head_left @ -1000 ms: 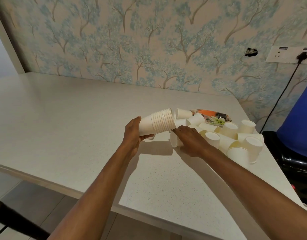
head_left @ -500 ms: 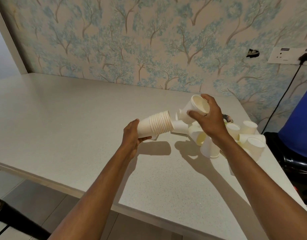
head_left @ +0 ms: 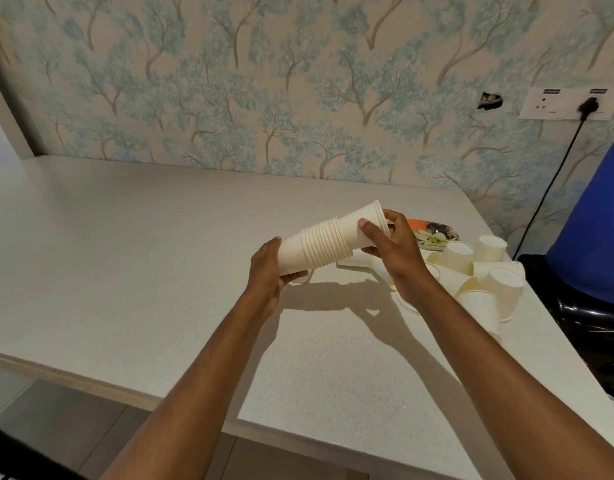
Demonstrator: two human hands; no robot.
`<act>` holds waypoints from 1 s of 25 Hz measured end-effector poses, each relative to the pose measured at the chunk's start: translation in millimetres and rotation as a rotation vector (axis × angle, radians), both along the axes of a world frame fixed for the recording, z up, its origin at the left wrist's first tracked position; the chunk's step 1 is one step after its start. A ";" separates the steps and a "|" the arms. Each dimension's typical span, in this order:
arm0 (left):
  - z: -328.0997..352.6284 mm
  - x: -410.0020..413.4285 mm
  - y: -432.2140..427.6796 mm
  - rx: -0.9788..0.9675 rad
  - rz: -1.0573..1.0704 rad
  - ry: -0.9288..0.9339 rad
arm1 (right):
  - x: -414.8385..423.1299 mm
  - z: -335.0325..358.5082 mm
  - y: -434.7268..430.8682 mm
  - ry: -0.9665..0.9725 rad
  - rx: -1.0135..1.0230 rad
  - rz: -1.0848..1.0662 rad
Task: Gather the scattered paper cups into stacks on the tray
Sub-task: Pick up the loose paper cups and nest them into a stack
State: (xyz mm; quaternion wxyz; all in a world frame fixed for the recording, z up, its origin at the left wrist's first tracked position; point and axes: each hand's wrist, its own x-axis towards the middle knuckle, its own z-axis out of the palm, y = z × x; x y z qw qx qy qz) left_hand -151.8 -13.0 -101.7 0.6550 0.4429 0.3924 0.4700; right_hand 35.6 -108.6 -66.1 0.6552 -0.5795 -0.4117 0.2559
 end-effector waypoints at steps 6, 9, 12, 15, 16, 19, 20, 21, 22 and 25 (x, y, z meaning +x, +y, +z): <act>4.2 15.7 7.6 0.028 -0.017 -0.015 | -18.0 -16.1 7.4 -0.221 -0.120 0.189; 4.0 8.4 20.4 0.041 0.012 -0.021 | -13.9 -20.7 21.4 -0.100 -0.196 0.241; 4.9 -5.2 35.3 0.035 0.036 -0.077 | -11.0 -25.5 41.8 0.007 -0.248 0.114; 4.4 -15.8 48.1 0.027 0.073 -0.034 | -20.7 -42.4 62.4 -0.163 -0.355 0.017; 3.3 -19.1 51.7 0.021 0.089 -0.020 | -25.6 -46.6 69.3 -0.148 -0.361 0.023; -1.1 -28.2 61.6 -0.001 0.128 -0.017 | -35.9 -50.1 90.0 0.034 -0.364 -0.011; -2.2 -31.0 64.3 -0.004 0.143 -0.016 | -38.6 -50.6 96.0 0.019 -0.392 -0.050; -3.1 -33.6 67.1 -0.009 0.157 -0.018 | -41.3 -52.3 101.4 -0.073 -0.444 -0.083; -3.9 -35.8 69.7 -0.014 0.167 -0.023 | -43.9 -55.6 106.1 -0.204 -0.503 -0.098; -3.6 -40.4 76.0 -0.011 0.172 -0.022 | -53.0 -58.1 117.8 -0.536 -0.587 -0.095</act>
